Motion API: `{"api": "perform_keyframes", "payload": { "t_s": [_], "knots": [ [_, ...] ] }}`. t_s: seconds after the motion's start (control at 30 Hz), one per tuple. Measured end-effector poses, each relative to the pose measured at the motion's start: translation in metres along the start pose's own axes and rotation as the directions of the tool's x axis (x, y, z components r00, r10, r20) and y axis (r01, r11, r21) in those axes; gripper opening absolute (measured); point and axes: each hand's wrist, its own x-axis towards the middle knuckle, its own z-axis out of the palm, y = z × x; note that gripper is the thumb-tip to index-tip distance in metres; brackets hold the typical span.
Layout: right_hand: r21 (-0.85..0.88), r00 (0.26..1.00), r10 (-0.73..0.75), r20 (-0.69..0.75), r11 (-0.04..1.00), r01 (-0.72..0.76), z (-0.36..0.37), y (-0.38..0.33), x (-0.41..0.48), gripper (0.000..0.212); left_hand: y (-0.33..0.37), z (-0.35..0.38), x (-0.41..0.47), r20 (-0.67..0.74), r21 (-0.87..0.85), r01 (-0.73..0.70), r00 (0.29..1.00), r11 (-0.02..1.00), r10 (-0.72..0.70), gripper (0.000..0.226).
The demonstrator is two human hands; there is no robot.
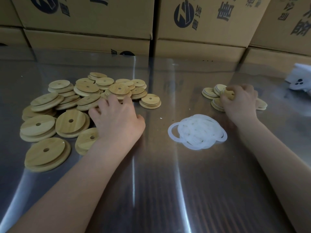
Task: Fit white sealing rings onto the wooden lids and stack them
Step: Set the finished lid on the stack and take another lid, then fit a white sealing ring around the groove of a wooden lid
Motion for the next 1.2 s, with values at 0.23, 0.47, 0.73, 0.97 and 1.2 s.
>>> {"api": "perform_keyframes", "payload": {
  "t_s": [0.23,0.47,0.73,0.97,1.2],
  "knots": [
    [0.089,0.968,-0.248,0.026,0.965,0.245,-0.003,-0.020,-0.009,0.022,-0.001,0.001,0.002,0.000,-0.022,0.003,1.000,1.000,-0.003,0.042],
    [0.310,0.911,-0.361,0.199,0.905,0.291,-0.004,-0.040,-0.027,0.016,-0.002,0.003,0.004,-0.002,-0.090,0.005,1.000,0.996,-0.005,0.038],
    [0.382,0.808,-0.482,0.340,0.855,0.350,-0.006,-0.051,-0.038,0.012,-0.005,0.007,0.007,-0.051,-0.047,0.008,0.999,0.999,-0.011,0.046],
    [0.410,0.737,-0.529,0.420,0.835,0.367,-0.005,-0.053,-0.041,0.009,-0.007,0.008,0.008,-0.089,-0.053,0.005,0.996,0.999,-0.010,0.049],
    [0.375,0.681,-0.563,0.467,0.824,0.425,-0.005,-0.060,-0.048,0.003,-0.008,0.007,0.009,-0.094,-0.083,0.009,0.995,0.997,-0.017,0.045]
  ]
}}
